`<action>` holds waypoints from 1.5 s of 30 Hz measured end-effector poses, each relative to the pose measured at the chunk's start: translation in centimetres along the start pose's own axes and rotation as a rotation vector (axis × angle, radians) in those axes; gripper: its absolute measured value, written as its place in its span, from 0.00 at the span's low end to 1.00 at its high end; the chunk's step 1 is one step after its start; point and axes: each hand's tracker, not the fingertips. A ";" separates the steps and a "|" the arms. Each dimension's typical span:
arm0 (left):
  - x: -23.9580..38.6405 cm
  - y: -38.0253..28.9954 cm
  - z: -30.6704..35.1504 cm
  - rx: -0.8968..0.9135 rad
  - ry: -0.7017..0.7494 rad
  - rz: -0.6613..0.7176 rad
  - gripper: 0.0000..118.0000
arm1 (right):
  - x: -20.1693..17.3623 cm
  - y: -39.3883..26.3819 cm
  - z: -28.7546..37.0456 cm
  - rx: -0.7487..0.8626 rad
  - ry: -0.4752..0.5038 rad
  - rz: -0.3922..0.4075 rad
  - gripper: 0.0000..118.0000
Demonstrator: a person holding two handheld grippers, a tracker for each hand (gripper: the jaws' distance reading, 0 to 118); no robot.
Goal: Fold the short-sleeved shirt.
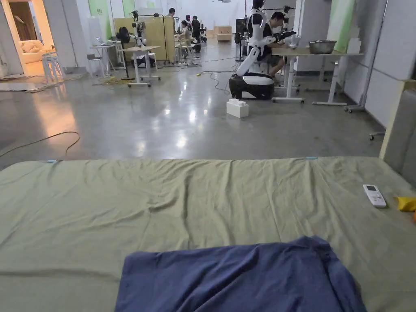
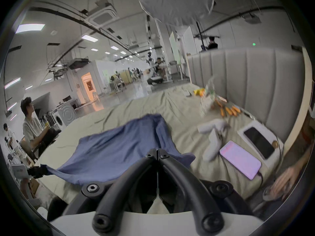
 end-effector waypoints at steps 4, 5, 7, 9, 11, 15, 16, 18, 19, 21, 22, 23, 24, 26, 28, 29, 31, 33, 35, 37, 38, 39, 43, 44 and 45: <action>-0.5 -2.4 -0.2 -0.075 -0.038 -0.086 0.04 | 1.4 -2.7 0.5 -0.061 -0.037 0.038 0.01; -0.3 -2.4 -0.1 -0.090 -0.049 -0.076 0.04 | 1.8 -3.1 0.5 -0.089 -0.025 0.027 0.01; -0.3 -2.4 -0.7 -0.094 -0.048 -0.060 0.04 | 1.9 -4.0 0.5 -0.105 -0.015 0.049 0.01; -2.3 -3.2 -1.8 -0.105 -0.029 -0.075 0.04 | 2.7 -4.6 -0.1 -0.139 0.009 0.077 0.01; -3.1 -2.9 -2.1 -0.114 -0.025 -0.062 0.04 | 3.0 -5.2 -0.7 -0.173 0.010 0.081 0.01; -0.1 -2.9 -0.6 -0.075 0.009 -0.128 0.59 | 4.5 -6.9 -2.2 -0.273 0.029 0.097 0.14; 0.0 -2.9 -0.1 -0.052 0.011 -0.148 0.81 | 5.2 -7.6 -2.6 -0.285 0.015 0.117 0.43; 0.5 -3.3 1.0 -0.056 0.034 -0.151 0.92 | 5.9 -8.2 -2.5 -0.294 -0.013 0.124 0.71; 0.9 -3.3 2.1 -0.023 0.057 -0.177 0.92 | 6.2 -8.3 -2.1 -0.290 -0.018 0.118 0.72; -0.1 -3.2 3.5 0.025 0.067 -0.235 0.92 | 5.3 -6.7 -0.4 -0.259 -0.016 0.132 0.72; -0.6 -3.0 4.0 0.046 0.062 -0.269 0.92 | 4.8 -6.0 0.0 -0.230 -0.009 0.164 0.72; -0.1 -2.4 4.4 0.049 0.069 -0.292 0.92 | 4.2 -5.3 0.4 -0.195 0.013 0.197 0.72; 0.5 -2.0 4.7 0.055 0.073 -0.311 0.92 | 3.9 -4.8 0.4 -0.182 0.019 0.229 0.72; 3.4 -0.3 5.9 0.111 0.061 -0.342 0.92 | 2.0 -2.9 1.1 -0.101 0.045 0.272 0.72; 6.7 1.2 7.9 0.201 0.020 -0.392 0.92 | -0.6 -0.5 2.2 0.002 0.080 0.273 0.72; 8.7 1.8 8.8 0.253 0.022 -0.428 0.91 | -1.8 0.5 2.7 0.052 0.091 0.275 0.72; 12.2 2.8 10.8 0.363 0.029 -0.495 0.91 | -3.9 2.3 3.9 0.166 0.122 0.274 0.72; 14.6 3.3 12.0 0.405 -0.068 -0.567 0.90 | -6.3 4.6 4.7 0.232 0.167 0.258 0.72; 16.7 3.9 13.0 0.435 -0.095 -0.595 0.84 | -7.8 5.9 5.0 0.259 0.190 0.298 0.70; 18.3 3.9 13.3 0.470 -0.055 -0.631 0.62 | -8.9 6.5 5.6 0.309 0.167 0.328 0.54; 19.0 3.9 13.5 0.480 -0.044 -0.646 0.50 | -9.4 6.7 5.9 0.306 0.160 0.325 0.36; 19.5 3.7 13.7 0.494 -0.035 -0.663 0.36 | -9.8 6.8 6.2 0.314 0.160 0.331 0.13; 21.1 2.5 14.1 0.499 0.081 -0.683 0.03 | -10.7 6.1 7.2 0.284 0.183 0.318 0.00; 21.3 2.2 14.4 0.497 0.075 -0.681 0.01 | -10.8 5.7 7.3 0.301 0.160 0.326 0.00; 21.6 2.1 14.6 0.493 0.082 -0.674 0.00 | -11.2 6.0 8.0 0.403 0.159 0.426 0.00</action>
